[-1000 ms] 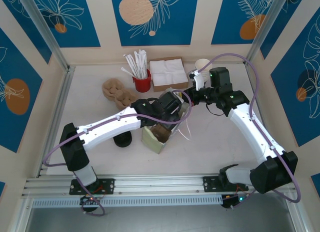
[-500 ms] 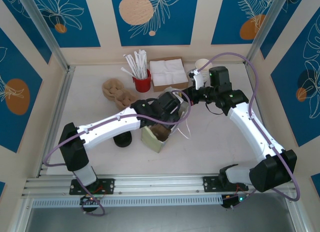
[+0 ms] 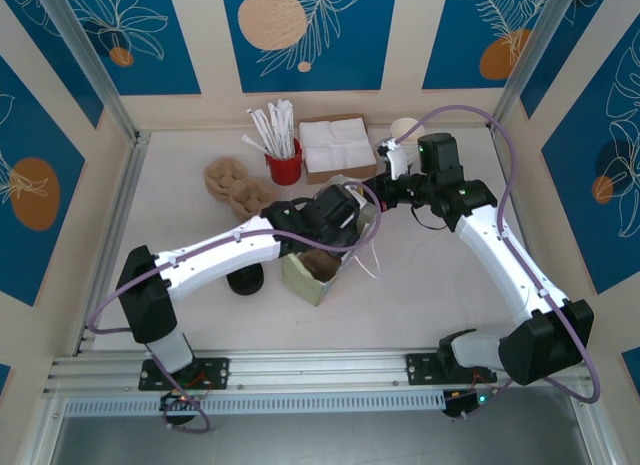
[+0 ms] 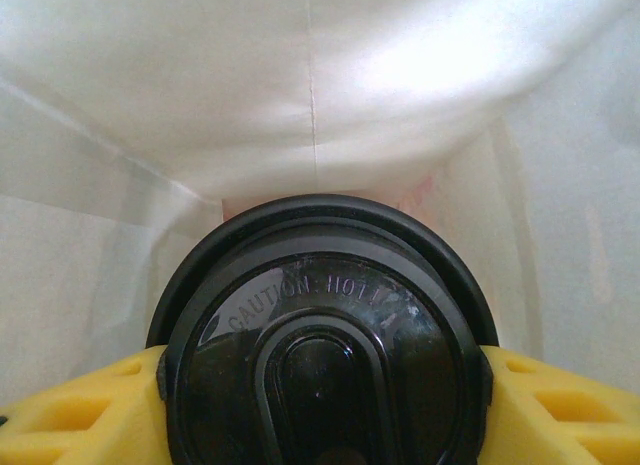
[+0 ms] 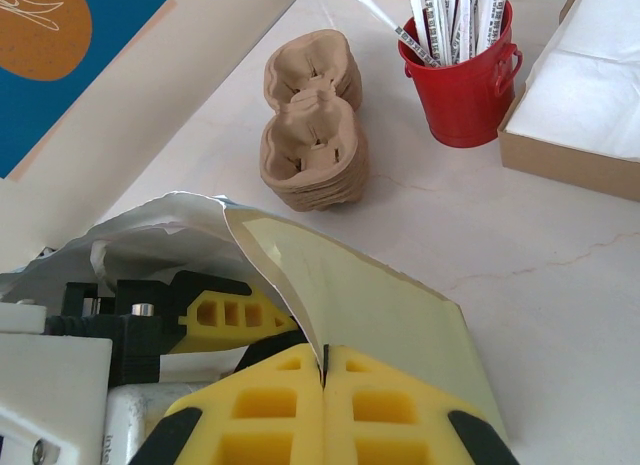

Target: Pack the takeout coffee

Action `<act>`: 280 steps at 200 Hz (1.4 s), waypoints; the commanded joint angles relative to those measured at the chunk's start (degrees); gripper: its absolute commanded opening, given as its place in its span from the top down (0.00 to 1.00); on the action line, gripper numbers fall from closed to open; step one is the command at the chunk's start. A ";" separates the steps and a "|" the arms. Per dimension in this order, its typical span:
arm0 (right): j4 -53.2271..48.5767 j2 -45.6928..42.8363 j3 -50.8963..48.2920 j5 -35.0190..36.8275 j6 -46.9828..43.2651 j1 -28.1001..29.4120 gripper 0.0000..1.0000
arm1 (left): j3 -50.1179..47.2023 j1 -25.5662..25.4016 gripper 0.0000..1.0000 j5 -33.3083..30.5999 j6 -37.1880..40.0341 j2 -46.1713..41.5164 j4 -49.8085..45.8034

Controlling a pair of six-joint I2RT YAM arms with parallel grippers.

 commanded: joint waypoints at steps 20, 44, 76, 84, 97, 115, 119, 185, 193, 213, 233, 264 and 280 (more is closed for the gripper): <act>-0.54 -1.03 0.47 -8.16 1.41 2.72 1.00 | 0.23 1.79 0.35 -1.55 1.03 2.58 3.32; -0.82 -0.75 0.97 -8.30 1.69 2.86 1.00 | 0.01 1.73 0.35 -1.68 1.46 2.88 3.54; -0.92 -0.85 1.06 -8.25 2.52 3.39 1.00 | -1.00 1.87 0.35 -1.27 1.58 2.91 4.43; -0.87 -0.84 0.96 -8.13 2.59 3.56 1.00 | -1.13 1.86 0.35 -1.18 1.58 3.13 4.34; -0.83 -0.75 0.81 -7.94 2.79 3.80 1.00 | -1.52 1.86 0.35 -1.12 1.67 3.28 4.54; -0.52 -0.66 0.79 -7.94 2.97 3.91 1.00 | -2.27 1.87 0.35 -0.92 1.87 3.41 5.32; -0.52 -0.57 0.76 -7.97 3.11 3.93 1.00 | -2.39 1.88 0.35 -0.90 1.86 3.43 5.47; -0.58 -0.37 0.72 -8.11 3.90 4.20 1.00 | -2.28 2.23 0.35 -0.58 2.36 5.06 5.62; -0.70 -0.31 0.79 -8.03 3.91 4.26 1.00 | -2.10 2.21 0.35 -0.60 2.27 5.27 5.42; -0.78 -0.22 0.82 -8.08 3.70 4.20 1.00 | -2.06 2.63 0.34 -0.24 1.58 5.39 5.22; -0.80 0.18 0.90 -7.81 3.85 3.59 1.00 | -2.06 2.98 0.34 0.24 0.80 5.64 4.87; -0.27 1.55 1.97 -7.71 4.60 1.85 1.00 | -2.15 4.12 0.34 2.54 -1.12 6.21 4.68; -0.59 2.99 3.06 -7.93 5.21 1.11 1.00 | -2.01 4.59 0.34 3.91 -1.84 6.76 4.62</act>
